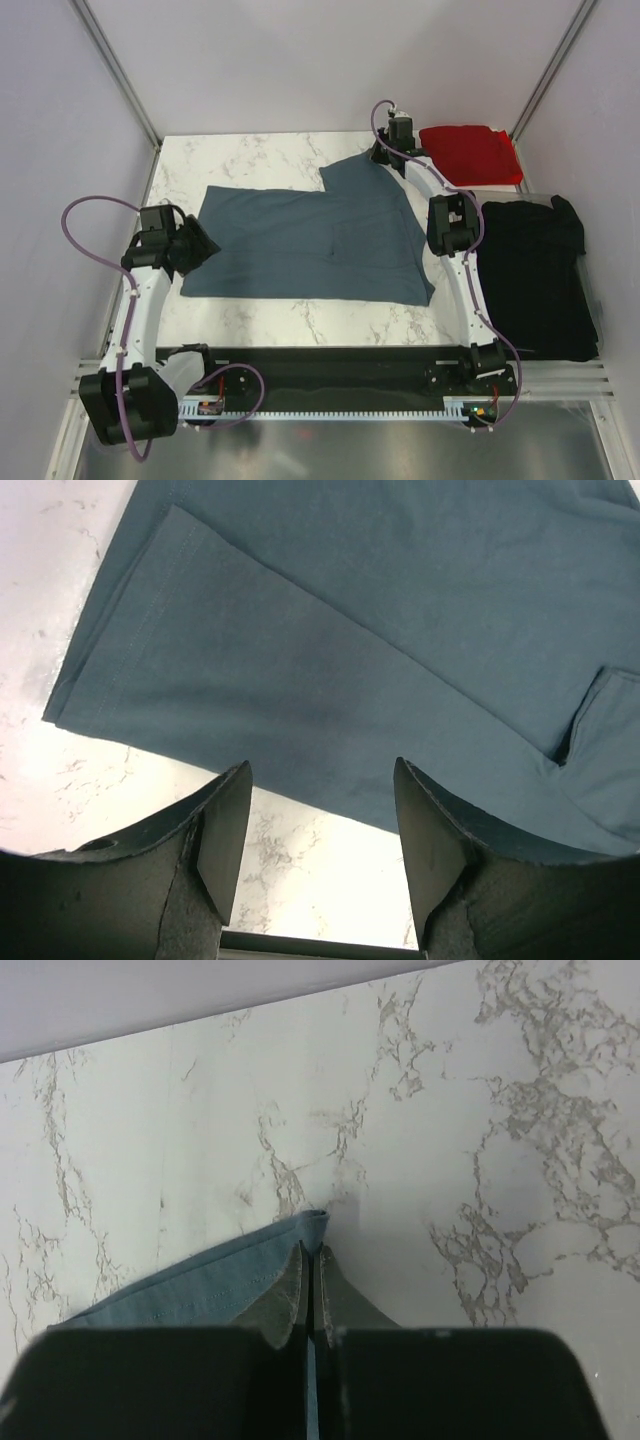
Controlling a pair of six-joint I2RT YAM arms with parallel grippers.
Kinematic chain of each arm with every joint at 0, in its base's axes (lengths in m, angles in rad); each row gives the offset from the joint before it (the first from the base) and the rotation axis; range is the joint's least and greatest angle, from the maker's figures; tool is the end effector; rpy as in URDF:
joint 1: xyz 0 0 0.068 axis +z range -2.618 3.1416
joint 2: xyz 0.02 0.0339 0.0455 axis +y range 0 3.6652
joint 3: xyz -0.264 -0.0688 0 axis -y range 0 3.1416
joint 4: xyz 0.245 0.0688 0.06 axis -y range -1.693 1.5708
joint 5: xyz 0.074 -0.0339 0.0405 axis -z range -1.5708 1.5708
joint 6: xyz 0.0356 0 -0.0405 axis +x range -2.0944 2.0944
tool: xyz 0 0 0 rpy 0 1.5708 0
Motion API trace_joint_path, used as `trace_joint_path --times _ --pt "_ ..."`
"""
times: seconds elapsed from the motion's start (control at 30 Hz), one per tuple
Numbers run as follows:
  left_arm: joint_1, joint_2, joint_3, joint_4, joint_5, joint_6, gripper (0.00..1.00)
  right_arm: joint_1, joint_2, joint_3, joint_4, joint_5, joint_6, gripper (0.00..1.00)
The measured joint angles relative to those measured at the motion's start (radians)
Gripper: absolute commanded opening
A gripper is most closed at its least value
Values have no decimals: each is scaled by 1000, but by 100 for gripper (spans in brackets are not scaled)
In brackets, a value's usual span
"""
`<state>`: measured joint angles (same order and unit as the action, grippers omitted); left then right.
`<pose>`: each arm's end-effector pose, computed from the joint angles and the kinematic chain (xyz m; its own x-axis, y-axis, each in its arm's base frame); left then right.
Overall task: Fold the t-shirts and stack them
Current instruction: Fold the tshirt
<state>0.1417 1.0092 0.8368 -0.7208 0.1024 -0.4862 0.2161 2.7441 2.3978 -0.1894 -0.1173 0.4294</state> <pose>0.1982 0.0246 0.2688 -0.6459 -0.5617 -0.5171 -0.4285 0.8273 -0.3634 0.5932 0.1345 0.1332 -0.5829 0.2953 -0.7570 -0.0754 0.9079 0.4123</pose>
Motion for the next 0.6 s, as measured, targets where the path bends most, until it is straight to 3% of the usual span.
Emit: trace_joint_path --times 0.2,0.43,0.6 --pt "-1 311 139 82 -53 -44 59 -2 -93 -122 -33 -22 0 0" --pt "33 787 619 175 -122 -43 56 13 -344 -412 -63 -74 4 0" --pt "53 1052 871 191 -128 -43 57 43 -517 -578 -55 -97 7 0"
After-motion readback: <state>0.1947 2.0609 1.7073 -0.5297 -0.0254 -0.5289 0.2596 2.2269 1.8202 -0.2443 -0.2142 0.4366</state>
